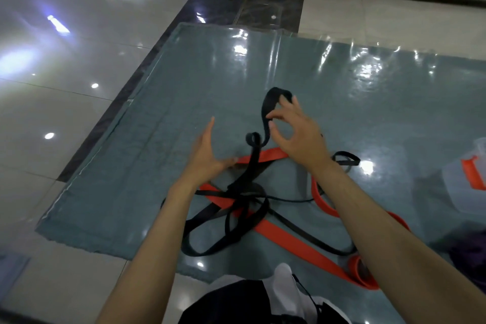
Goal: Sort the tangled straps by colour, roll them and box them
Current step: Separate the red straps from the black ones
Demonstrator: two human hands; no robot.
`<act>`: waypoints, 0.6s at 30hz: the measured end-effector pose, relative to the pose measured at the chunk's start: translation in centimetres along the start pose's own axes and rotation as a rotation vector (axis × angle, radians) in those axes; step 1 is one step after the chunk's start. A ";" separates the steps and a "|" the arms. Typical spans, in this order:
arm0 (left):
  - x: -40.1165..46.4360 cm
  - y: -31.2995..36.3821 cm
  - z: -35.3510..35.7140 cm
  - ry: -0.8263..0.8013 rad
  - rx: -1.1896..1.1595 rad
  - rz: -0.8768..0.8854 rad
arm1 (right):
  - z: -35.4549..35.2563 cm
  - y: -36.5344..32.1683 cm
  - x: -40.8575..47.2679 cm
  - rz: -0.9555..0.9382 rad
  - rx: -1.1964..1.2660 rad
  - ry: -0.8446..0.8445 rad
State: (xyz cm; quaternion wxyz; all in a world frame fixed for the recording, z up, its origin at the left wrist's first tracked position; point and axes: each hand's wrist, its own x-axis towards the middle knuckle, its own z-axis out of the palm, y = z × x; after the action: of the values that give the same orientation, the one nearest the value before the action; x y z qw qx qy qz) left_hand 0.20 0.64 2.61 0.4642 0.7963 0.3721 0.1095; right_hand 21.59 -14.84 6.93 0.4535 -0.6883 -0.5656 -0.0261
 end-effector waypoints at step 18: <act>7.2 0.6 -1.7 0.366 -0.381 -0.001 | 1.3 11.2 -8.8 0.711 -0.088 -0.344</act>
State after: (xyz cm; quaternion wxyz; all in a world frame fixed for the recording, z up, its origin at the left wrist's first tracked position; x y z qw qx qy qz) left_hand 4.62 6.57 2.78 0.5307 0.6612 0.4229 0.3198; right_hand 26.74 -20.07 -5.32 0.3030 -0.8544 -0.3579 0.2240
